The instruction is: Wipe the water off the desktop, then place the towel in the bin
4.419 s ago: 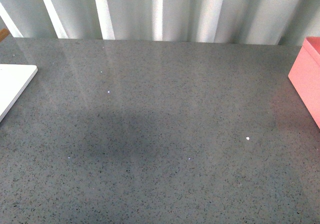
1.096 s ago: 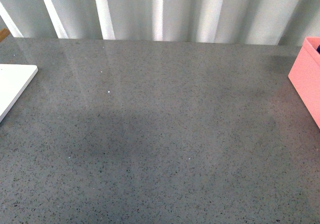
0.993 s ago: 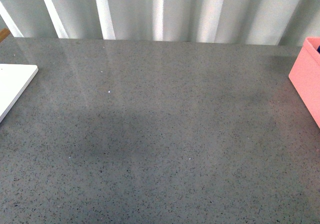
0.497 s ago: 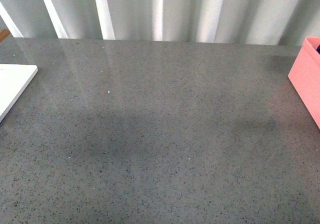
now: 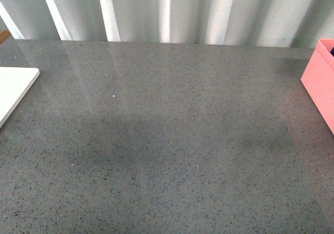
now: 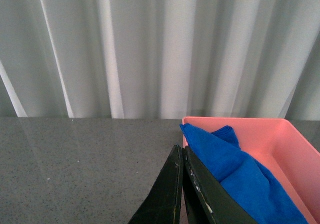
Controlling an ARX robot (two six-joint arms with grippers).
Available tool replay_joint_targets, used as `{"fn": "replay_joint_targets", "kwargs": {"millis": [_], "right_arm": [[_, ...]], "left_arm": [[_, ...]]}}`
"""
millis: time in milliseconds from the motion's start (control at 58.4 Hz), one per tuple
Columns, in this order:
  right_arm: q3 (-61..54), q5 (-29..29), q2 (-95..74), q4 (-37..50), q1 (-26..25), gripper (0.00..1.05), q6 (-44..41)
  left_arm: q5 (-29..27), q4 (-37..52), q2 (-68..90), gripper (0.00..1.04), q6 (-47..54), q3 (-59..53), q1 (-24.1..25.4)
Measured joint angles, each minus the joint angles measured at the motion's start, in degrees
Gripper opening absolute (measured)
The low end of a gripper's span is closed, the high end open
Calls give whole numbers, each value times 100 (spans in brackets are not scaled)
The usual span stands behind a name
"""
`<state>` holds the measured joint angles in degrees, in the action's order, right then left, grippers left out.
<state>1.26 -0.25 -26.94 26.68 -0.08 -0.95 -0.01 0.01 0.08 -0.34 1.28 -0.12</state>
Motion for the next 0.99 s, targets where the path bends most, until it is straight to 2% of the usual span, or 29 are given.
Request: {"fn": "replay_joint_targets", "kwargs": {"millis": [737, 839, 993], "right_arm": [[-4, 2, 1711, -1665, 0, 3, 35], [-4, 4, 2470, -2610, 2, 3, 37], [-4, 17, 2669, -2658, 2, 3, 37]], "left_arm": [[0, 0, 0, 98, 2, 0, 0], [0, 0, 0, 98, 2, 0, 0], [0, 0, -7, 98, 2, 0, 0]]}}
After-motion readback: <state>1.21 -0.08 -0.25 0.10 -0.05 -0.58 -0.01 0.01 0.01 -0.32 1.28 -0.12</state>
